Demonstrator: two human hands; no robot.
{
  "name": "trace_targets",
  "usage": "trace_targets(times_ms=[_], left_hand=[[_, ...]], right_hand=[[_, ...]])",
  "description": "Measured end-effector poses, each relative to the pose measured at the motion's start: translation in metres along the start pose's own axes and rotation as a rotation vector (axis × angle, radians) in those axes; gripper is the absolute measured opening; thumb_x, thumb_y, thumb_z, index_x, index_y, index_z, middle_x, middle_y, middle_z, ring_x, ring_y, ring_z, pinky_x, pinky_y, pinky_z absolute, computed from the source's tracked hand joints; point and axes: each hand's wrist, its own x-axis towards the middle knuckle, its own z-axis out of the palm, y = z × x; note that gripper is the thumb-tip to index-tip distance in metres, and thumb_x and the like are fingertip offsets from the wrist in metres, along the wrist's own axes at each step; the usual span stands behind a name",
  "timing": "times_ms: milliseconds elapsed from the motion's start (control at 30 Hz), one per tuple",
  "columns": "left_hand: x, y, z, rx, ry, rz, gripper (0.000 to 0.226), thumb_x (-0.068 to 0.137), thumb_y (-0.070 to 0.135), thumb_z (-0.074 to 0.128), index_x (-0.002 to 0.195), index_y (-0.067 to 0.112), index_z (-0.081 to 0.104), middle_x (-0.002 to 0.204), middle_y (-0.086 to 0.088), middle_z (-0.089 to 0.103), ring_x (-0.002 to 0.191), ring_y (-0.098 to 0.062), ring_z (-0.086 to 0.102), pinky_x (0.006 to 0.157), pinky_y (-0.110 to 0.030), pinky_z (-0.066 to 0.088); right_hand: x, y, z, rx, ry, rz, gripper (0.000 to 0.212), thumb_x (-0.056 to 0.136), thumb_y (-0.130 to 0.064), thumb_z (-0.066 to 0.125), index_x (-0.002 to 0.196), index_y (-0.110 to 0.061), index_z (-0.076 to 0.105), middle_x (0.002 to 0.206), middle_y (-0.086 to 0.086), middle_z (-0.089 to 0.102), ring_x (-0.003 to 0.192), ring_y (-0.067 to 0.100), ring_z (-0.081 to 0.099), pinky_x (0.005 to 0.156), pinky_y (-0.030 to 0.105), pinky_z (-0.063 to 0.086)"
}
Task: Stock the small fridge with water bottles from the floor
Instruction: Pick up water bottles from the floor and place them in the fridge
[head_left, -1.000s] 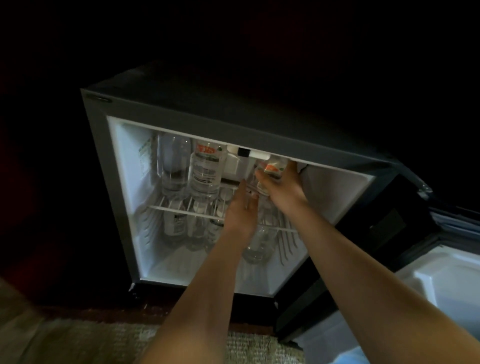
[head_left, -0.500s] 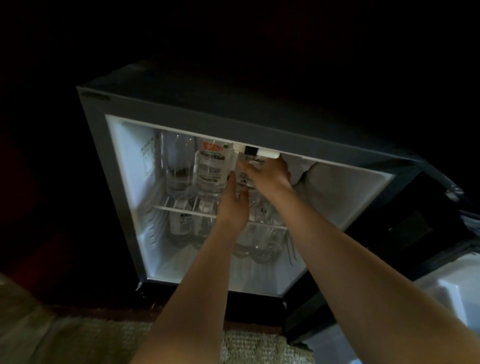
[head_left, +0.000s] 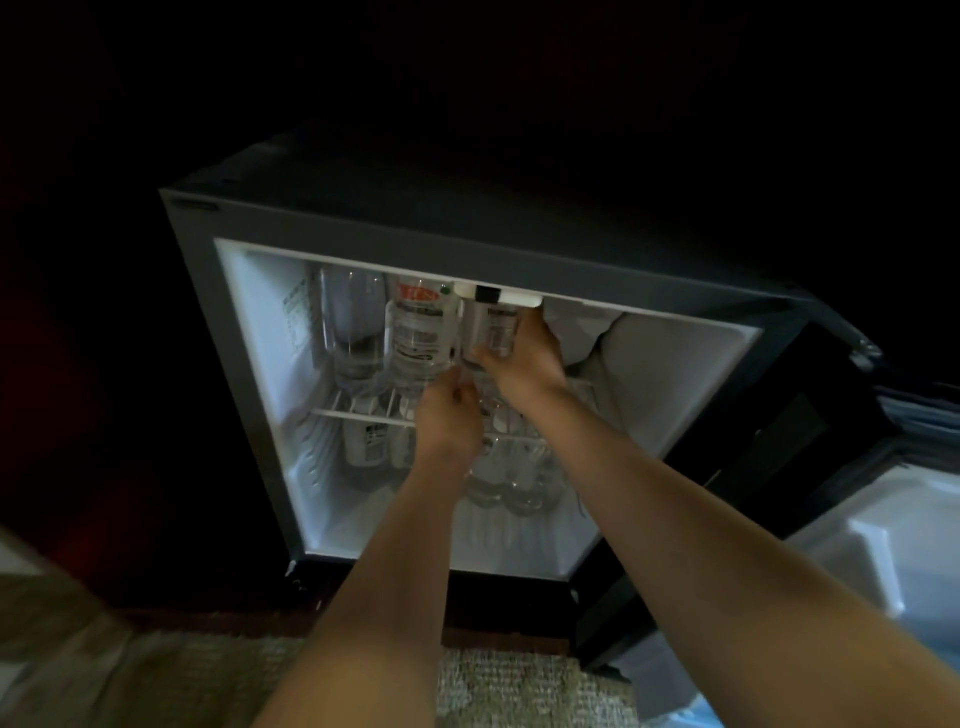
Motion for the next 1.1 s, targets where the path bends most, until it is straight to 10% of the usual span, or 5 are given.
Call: trace_targets(times_ms=[133,433,733,1100], left_hand=[[-0.012,0.001,-0.006,0.087,-0.019,0.063,0.032,0.1,0.012,0.036,0.119,0.002,0.059,0.105,-0.006,0.06,0.074,-0.01,0.049,0.056,-0.014,0.033],[-0.061,0.001,-0.016,0.231,-0.312,-0.039,0.042,0.097,0.037,0.04,0.106,0.004,0.065,0.109,-0.019,0.068,0.101,-0.031,0.064,0.078,-0.026,0.045],[-0.136,0.031,-0.033,0.328,-0.486,-0.047,0.027,0.099,0.032,0.034,0.082,0.028,0.054,0.108,-0.008,0.068,0.102,-0.024,0.064,0.097,-0.038,0.046],[-0.276,0.095,0.004,0.361,-0.717,0.205,0.04,0.098,0.036,0.04,0.097,0.003,0.063,0.107,-0.021,0.066,0.101,-0.033,0.063,0.094,-0.045,0.047]], right_hand=[[-0.028,0.003,-0.009,0.081,-0.02,0.048,0.069,0.088,-0.018,0.062,0.144,-0.022,0.02,0.13,0.009,0.055,0.116,0.025,0.056,0.086,0.031,0.047],[-0.084,0.012,-0.043,0.07,-0.127,0.138,0.011,0.094,-0.026,0.05,0.093,-0.022,0.06,0.096,0.001,0.064,0.096,0.024,0.064,0.087,0.044,0.054],[-0.164,0.022,-0.114,0.065,-0.121,0.098,0.024,0.094,-0.019,0.049,0.072,-0.024,0.057,0.079,0.008,0.065,0.071,0.022,0.068,0.067,0.033,0.055],[-0.29,0.051,-0.238,0.152,0.02,0.144,0.013,0.095,-0.013,0.048,0.09,-0.011,0.06,0.079,0.009,0.064,0.064,0.019,0.063,0.06,0.027,0.049]])
